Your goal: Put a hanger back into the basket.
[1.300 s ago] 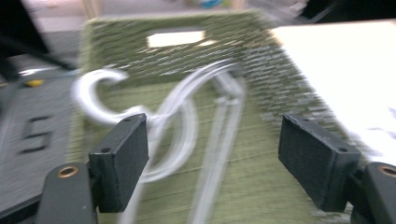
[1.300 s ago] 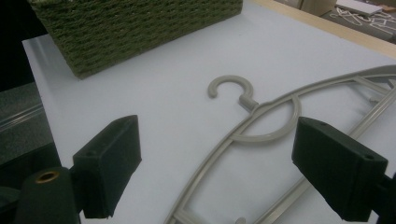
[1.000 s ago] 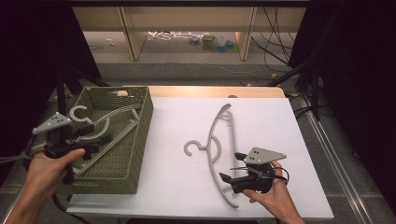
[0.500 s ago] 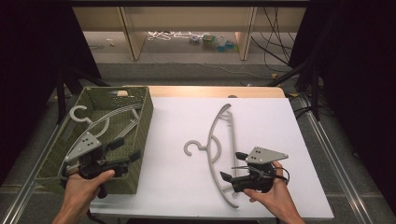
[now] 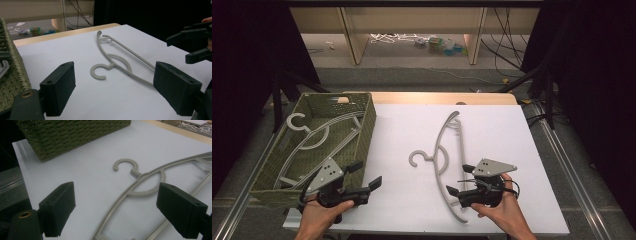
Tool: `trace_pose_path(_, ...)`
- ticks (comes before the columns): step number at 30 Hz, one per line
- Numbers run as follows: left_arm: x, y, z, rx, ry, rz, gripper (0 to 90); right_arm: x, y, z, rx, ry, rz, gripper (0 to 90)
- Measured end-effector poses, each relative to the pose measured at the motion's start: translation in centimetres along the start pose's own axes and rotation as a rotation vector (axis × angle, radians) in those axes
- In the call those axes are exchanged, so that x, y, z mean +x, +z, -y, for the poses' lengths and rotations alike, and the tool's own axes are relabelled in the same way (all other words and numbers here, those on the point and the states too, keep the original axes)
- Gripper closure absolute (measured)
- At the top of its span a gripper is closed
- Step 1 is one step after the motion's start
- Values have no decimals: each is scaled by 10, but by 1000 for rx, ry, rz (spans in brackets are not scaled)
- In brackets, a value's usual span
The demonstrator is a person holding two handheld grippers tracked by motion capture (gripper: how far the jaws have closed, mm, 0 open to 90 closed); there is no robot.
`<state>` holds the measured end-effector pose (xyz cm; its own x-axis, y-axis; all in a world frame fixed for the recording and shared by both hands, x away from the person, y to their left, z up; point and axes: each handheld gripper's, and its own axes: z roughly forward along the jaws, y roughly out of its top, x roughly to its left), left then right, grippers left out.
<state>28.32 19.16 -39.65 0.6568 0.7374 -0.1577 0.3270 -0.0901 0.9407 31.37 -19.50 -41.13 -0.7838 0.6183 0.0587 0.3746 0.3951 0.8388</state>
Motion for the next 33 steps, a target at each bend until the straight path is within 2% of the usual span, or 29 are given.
trace_pose_path(4,-3,2,5,-24,33,-11,170,1,4,1,13,-1,0,164)
trace_pose_path(6,-4,3,10,-36,37,-8,166,2,9,2,22,-12,-1,164)
trace_pose_path(8,-5,3,14,-34,39,-14,165,3,13,1,48,-17,9,165)
trace_pose_path(13,-7,4,19,-55,30,5,165,5,28,-1,116,-26,26,165)
trace_pose_path(15,-7,4,21,-49,35,9,165,3,36,-2,161,-44,28,165)
trace_pose_path(16,-7,5,22,-44,36,12,165,4,40,-1,163,-40,38,165)
trace_pose_path(17,-7,5,23,-41,41,14,165,3,43,-2,195,-50,25,166)
trace_pose_path(18,-6,6,24,-41,42,16,165,3,48,-2,191,-51,35,166)
trace_pose_path(19,-7,6,24,-34,42,13,165,2,52,-4,221,-57,26,166)
trace_pose_path(20,-6,7,25,-30,41,18,165,2,58,-4,226,-63,32,166)
trace_pose_path(22,-7,8,26,-26,21,18,165,1,68,-7,296,-72,24,171)
trace_pose_path(24,-6,9,27,-31,40,32,166,1,76,-8,343,-65,44,173)
trace_pose_path(25,-6,8,27,-20,45,21,166,-1,80,-8,370,-81,37,179)
trace_pose_path(26,-6,8,27,-21,44,24,165,-1,84,-8,391,-74,29,195)
trace_pose_path(27,-6,8,28,-33,26,29,165,-2,87,-8,403,-71,28,217)
trace_pose_path(33,-5,8,28,-31,43,39,166,-9,101,-12,470,-63,25,296)
